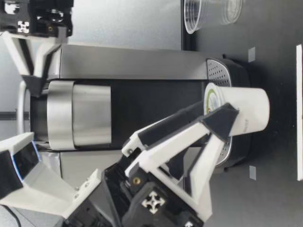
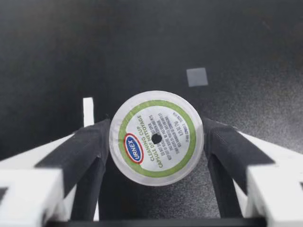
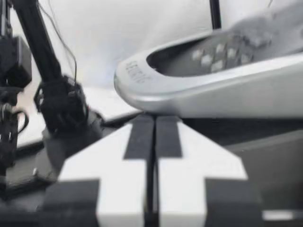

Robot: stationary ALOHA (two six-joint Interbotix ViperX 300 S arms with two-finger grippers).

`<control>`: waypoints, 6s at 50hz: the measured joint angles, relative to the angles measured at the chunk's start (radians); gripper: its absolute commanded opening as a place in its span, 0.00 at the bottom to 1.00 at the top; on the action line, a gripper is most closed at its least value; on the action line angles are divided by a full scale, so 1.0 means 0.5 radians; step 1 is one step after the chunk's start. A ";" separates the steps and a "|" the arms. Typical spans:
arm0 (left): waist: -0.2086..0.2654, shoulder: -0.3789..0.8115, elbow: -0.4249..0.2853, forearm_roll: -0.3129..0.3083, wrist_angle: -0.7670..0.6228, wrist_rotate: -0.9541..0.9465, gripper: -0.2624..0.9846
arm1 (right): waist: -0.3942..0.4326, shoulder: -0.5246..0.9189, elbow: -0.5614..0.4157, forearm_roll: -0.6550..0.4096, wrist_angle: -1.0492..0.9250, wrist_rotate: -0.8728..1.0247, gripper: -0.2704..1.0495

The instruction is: Place the coffee capsule inside the capsule container, then place the cup onto the center of the cup tray, then push the 'Hot Water' and 'Travel Mug' buttons.

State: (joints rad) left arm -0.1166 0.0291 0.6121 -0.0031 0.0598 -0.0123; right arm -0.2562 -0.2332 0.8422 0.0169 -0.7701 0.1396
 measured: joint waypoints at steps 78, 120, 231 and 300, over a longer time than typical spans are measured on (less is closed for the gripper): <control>0.021 -0.433 -0.245 0.617 0.528 0.233 0.63 | -0.512 -0.025 -0.451 -0.009 0.304 0.009 0.26; 0.224 -0.580 -0.561 1.651 0.991 0.006 0.63 | -0.374 -0.522 -0.067 -0.006 0.233 0.064 0.26; 0.295 -0.457 -0.488 1.733 0.954 -0.092 0.82 | -0.374 -0.528 -0.006 -0.009 0.156 0.080 0.26; 0.141 -0.543 -0.414 2.203 0.884 -0.448 0.63 | -0.374 -0.638 0.172 -0.009 0.110 0.166 0.26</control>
State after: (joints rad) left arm -0.0460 -0.2424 0.4050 1.0983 0.5016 -0.2362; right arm -0.4433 -0.5522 0.9281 0.0123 -0.7148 0.2224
